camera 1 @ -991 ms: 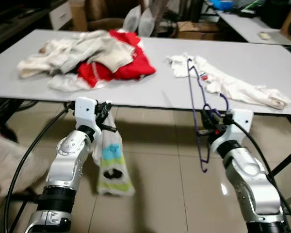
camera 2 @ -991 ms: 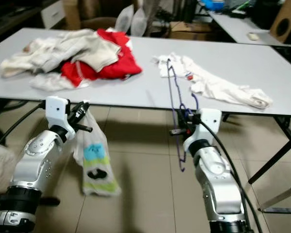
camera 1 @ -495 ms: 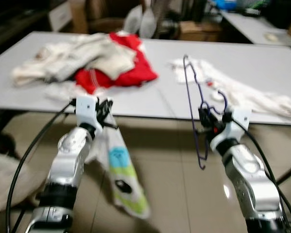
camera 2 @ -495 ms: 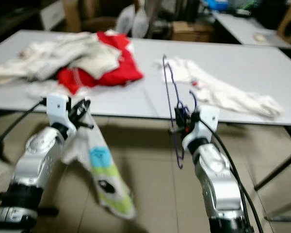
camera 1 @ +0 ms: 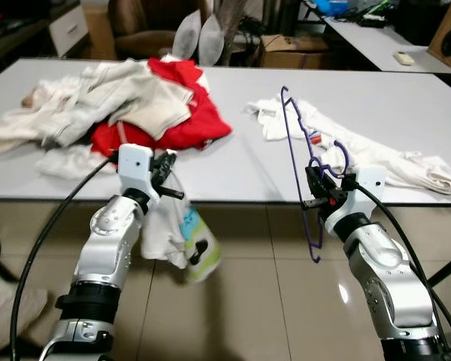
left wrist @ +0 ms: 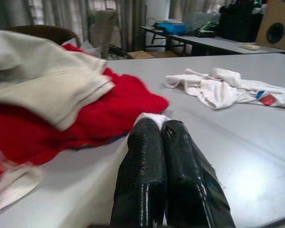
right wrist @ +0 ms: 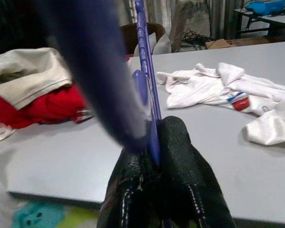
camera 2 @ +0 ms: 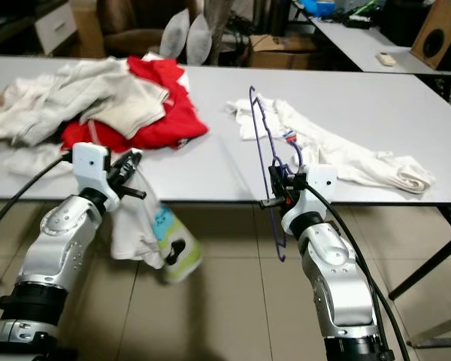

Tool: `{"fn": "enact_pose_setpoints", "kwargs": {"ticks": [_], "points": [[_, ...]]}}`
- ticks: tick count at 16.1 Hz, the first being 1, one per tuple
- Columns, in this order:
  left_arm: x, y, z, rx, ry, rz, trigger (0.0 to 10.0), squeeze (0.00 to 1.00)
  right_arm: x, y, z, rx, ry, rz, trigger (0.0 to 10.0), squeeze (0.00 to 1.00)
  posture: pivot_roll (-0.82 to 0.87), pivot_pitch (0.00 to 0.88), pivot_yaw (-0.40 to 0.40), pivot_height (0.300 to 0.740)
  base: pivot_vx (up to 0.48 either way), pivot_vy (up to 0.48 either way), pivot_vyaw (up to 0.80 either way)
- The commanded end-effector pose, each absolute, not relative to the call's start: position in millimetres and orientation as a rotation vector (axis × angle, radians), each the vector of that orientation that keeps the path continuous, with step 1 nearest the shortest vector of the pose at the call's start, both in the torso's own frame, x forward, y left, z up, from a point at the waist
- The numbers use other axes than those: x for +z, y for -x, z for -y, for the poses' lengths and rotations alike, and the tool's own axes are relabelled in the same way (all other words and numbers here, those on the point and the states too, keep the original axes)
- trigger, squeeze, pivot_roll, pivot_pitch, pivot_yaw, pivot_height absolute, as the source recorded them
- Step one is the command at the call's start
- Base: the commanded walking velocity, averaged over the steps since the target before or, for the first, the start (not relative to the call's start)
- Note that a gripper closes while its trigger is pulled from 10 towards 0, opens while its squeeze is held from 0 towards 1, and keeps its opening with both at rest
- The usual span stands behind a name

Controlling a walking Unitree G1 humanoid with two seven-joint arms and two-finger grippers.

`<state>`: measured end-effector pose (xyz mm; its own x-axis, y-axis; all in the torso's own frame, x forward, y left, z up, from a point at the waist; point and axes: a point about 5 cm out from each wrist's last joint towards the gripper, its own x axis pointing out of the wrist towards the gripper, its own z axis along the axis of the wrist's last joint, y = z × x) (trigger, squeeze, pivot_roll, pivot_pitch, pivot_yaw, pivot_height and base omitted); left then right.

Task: Hang hanger

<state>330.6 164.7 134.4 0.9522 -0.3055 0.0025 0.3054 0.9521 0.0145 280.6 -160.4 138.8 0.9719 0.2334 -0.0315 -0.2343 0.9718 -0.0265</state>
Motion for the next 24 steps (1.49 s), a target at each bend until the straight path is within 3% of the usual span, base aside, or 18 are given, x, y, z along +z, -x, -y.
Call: {"fn": "enact_pose_setpoints", "kwargs": {"ticks": [1, 11, 17, 20, 24], "points": [[145, -334, -152, -0.353, -0.02, 0.047, 10.0, 0.0, 142, -280, 168, 0.219, 0.044, -0.013, 10.0, 0.0, -0.15, 0.0, -0.013, 0.74, 0.375, 0.0, 0.0], [147, -337, -150, -0.367, -0.028, 0.049, 10.0, 0.0, 143, -280, 171, 0.227, 0.072, -0.004, 10.0, 0.0, -0.15, 0.0, 0.001, 0.74, 0.372, 0.0, -0.21], [161, -356, -146, -0.384, -0.049, 0.053, 10.0, 0.0, 159, -274, 187, 0.37, 0.162, 0.03, 10.0, 0.0, -0.15, 0.0, 0.002, 0.74, 0.371, 0.0, 0.0], [178, -383, -129, -0.437, -0.084, -0.006, 10.0, 0.0, 171, -263, 195, 0.533, 0.245, 0.03, 10.0, 0.0, -0.15, 0.0, 0.011, 0.74, 0.099, 0.0, 0.0], [252, -415, -119, -0.433, -0.053, 0.114, 10.0, 0.0, 193, -233, 205, 0.866, 0.311, -0.045, 10.0, 0.0, -0.18, 0.0, 0.043, 0.74, 0.0, 0.0, 0.0]]}}
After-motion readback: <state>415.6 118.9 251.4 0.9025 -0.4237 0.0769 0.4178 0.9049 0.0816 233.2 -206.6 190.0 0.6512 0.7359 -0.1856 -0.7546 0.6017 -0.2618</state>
